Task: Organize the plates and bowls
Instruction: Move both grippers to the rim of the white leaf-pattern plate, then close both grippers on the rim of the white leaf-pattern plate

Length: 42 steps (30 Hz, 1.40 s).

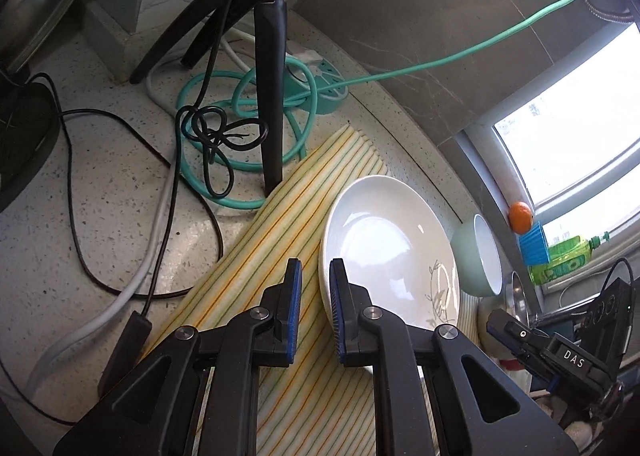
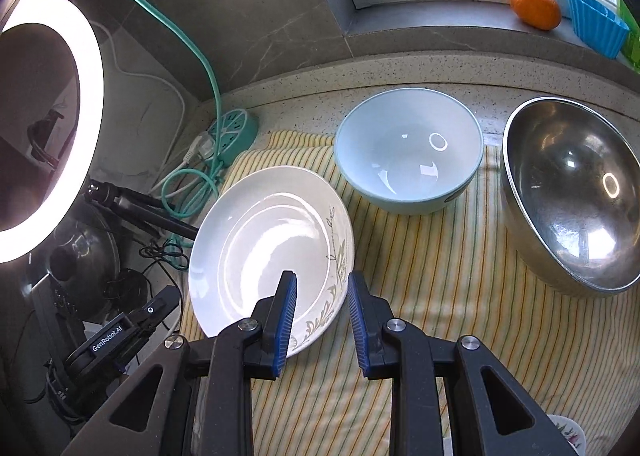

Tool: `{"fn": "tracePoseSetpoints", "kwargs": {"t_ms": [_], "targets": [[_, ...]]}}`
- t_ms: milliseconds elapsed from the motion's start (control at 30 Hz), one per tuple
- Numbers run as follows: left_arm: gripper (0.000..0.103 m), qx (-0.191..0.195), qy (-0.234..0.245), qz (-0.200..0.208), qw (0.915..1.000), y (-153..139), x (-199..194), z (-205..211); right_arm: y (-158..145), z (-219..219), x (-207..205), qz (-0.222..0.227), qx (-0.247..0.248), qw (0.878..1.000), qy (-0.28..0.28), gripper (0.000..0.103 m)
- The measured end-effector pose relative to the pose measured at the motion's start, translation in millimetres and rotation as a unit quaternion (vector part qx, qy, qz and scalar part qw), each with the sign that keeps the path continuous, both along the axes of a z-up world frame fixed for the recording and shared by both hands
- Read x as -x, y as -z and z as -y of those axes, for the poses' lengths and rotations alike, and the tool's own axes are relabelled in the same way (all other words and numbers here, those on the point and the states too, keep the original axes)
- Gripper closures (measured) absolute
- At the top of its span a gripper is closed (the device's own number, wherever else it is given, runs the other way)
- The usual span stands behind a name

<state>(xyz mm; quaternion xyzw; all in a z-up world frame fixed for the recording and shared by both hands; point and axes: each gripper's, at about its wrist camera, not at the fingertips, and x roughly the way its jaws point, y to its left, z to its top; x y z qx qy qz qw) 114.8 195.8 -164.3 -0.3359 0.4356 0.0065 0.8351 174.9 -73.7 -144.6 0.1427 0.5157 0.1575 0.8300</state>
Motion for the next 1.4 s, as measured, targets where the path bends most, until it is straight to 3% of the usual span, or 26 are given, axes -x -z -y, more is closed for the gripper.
{"fn": "tracePoseSetpoints", "kwargs": {"t_ms": [467,1400], "targets": [[0.091,-0.005,0.017,0.002,0.9998,4,-26,2,22,-1,-18,-0.021,-0.008,1.000,0.022,0.080],[0.093,-0.023,0.027,-0.016,0.9992,13,-44,13,44,-11,-35,-0.043,0.006,0.999,0.008,0.097]]}}
